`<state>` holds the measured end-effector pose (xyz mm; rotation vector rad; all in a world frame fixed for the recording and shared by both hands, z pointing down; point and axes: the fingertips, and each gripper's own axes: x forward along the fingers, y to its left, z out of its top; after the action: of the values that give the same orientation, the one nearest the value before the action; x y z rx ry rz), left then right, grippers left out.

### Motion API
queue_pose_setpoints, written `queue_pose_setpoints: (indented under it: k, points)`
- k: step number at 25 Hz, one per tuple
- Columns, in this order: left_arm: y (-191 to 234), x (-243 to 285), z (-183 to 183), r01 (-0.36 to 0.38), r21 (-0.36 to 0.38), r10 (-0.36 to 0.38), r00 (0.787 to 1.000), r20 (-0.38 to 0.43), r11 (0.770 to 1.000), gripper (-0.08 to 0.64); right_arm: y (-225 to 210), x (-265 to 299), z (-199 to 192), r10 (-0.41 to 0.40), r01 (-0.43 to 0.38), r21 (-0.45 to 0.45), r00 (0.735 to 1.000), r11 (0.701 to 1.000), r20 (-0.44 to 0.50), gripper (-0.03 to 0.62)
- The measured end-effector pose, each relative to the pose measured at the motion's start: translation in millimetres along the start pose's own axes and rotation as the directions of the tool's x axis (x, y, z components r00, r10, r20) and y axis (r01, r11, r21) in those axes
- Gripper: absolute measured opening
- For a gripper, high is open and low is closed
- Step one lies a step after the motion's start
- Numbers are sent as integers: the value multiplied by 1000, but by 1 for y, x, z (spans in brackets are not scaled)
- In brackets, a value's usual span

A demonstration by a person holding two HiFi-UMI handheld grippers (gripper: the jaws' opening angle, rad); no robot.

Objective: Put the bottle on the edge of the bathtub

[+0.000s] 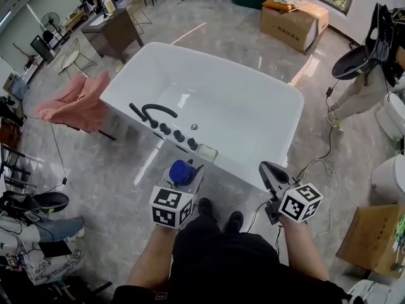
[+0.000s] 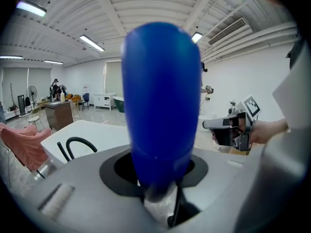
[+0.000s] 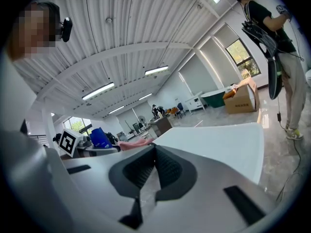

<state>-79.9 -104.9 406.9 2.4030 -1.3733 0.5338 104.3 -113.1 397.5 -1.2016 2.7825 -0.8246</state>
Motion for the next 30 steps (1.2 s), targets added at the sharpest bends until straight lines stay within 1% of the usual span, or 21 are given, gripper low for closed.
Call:
queue_pose_setpoints:
  k: [7,10,18,21,25,30]
  points:
    - [19,37,-9,29,-22,-30,999,-41,999,146,-13,31,0,-13,14,6,999,1000,-47,11]
    - [27,54,-17,42,-34,-44,997,-57,999,146,-16,44,-8,-17,17,2,996,1000,-85,11]
    - [40,99,-39,90,-29,-93,987,-132,996,146,-44,69,-31,-53,60,52,989,997,-139,11]
    - [45,115,-51,103,-39,-108,983,-149,994,146,-54,81,-44,-67,79,69,986,994,-155,11]
    - [42,138,-74,128,-49,-135,975,-178,991,146,-65,92,-55,-78,92,81,984,992,-161,11]
    - [39,164,-101,162,-30,-165,963,-213,986,146,-74,99,-80,-84,104,99,979,990,-188,11]
